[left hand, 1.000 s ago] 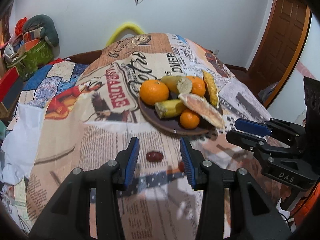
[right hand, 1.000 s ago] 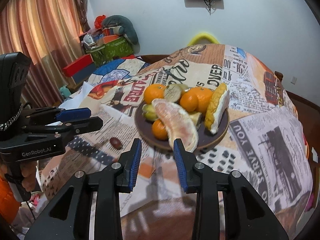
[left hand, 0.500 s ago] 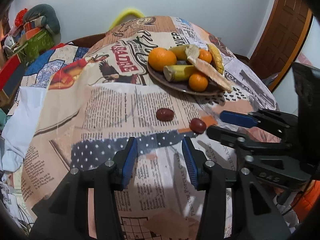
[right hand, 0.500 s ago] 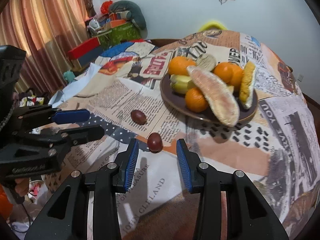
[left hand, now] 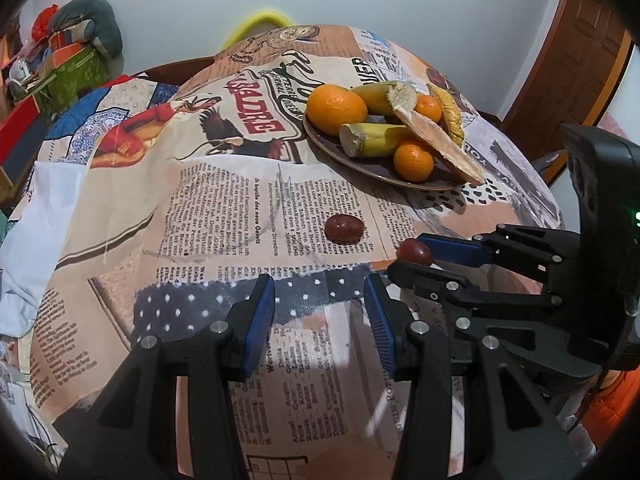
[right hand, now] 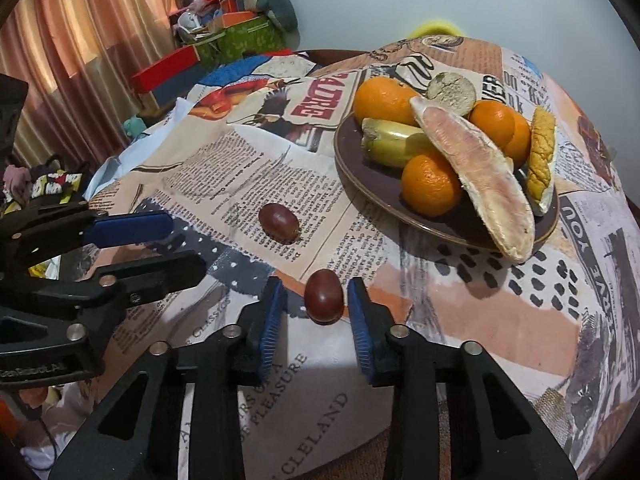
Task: Organize fruits
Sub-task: 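Grasp a dark red date with the right gripper while the left gripper grasps the other date, then lower both dates onto the plate and open both grippers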
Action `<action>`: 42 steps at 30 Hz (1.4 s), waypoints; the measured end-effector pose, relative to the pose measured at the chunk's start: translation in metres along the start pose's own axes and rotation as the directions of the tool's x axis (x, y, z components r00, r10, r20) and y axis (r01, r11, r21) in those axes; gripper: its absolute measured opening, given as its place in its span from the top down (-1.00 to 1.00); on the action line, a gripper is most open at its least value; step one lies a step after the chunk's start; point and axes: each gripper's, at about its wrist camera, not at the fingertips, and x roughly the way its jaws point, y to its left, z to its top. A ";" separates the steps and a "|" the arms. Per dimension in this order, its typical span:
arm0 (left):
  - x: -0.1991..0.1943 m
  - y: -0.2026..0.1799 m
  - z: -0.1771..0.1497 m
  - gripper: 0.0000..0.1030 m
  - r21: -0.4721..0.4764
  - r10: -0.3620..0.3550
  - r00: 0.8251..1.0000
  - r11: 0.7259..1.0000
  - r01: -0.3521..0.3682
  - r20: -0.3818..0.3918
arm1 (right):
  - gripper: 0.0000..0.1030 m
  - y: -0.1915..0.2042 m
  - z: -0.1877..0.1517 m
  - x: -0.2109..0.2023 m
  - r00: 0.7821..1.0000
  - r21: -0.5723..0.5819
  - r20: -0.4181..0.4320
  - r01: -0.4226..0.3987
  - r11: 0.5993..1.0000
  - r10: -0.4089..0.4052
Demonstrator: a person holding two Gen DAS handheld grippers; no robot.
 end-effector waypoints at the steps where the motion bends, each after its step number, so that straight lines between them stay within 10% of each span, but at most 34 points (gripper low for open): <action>1: 0.001 0.000 0.000 0.10 0.000 0.001 1.000 1.000 -0.001 -0.003 | 0.50 0.000 0.000 0.000 1.000 -0.004 0.000 0.000 1.000 0.000; 42: 0.028 -0.029 0.029 0.57 0.067 0.004 1.000 0.998 -0.005 0.022 | 0.66 -0.071 -0.014 -0.066 0.984 0.153 0.156 0.065 0.986 -0.089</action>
